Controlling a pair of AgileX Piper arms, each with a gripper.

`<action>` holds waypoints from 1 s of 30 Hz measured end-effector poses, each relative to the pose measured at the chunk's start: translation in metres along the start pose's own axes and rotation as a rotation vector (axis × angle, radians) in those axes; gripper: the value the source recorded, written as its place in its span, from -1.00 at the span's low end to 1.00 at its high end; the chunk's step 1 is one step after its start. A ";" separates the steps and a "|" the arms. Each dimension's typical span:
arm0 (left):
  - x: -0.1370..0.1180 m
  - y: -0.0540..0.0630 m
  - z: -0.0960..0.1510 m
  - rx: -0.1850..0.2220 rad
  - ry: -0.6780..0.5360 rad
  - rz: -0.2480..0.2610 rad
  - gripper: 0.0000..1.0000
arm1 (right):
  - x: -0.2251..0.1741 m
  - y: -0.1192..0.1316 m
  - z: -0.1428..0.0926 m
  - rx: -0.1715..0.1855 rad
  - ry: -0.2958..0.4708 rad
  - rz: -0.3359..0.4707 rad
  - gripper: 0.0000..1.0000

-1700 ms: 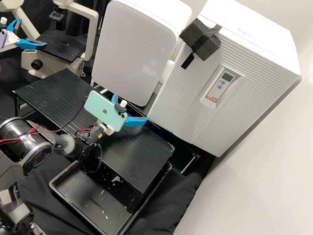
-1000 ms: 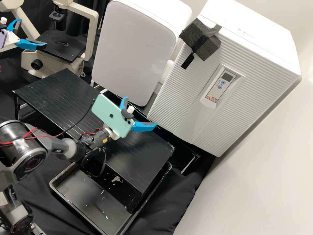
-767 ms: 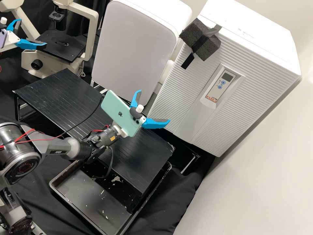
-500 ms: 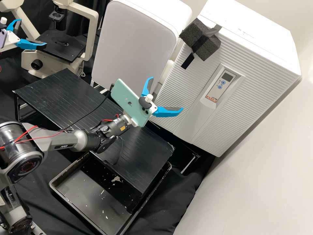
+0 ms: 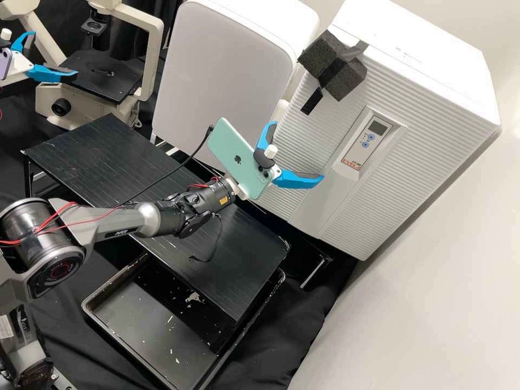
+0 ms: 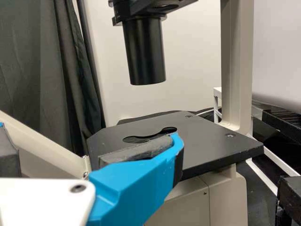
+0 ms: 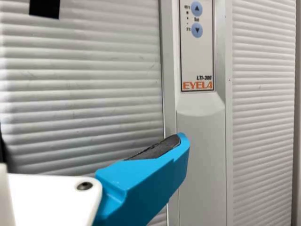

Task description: Open the incubator door

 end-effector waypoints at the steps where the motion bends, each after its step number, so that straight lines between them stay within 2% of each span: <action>1: 0.000 0.000 0.000 0.000 0.000 0.000 1.00 | 0.000 0.001 0.001 -0.001 -0.001 0.002 1.00; 6: 0.000 0.000 0.000 0.000 0.000 0.000 1.00 | 0.000 0.004 0.002 -0.017 -0.002 0.004 1.00; 10: 0.000 0.000 0.000 0.000 0.000 0.000 1.00 | -0.004 0.011 0.001 -0.047 0.003 -0.001 1.00; 13: 0.000 0.000 0.000 0.000 0.000 0.000 1.00 | -0.008 0.016 0.002 -0.053 0.004 0.001 1.00; 22: 0.000 0.000 0.000 0.000 0.000 0.000 1.00 | -0.014 0.023 0.001 -0.036 0.013 0.001 1.00; 26: 0.000 0.000 0.000 0.000 0.000 0.000 1.00 | -0.021 0.025 -0.001 0.012 0.025 0.010 1.00; 30: 0.000 0.000 0.000 0.000 0.000 0.000 1.00 | -0.034 0.027 -0.018 0.043 0.100 0.033 1.00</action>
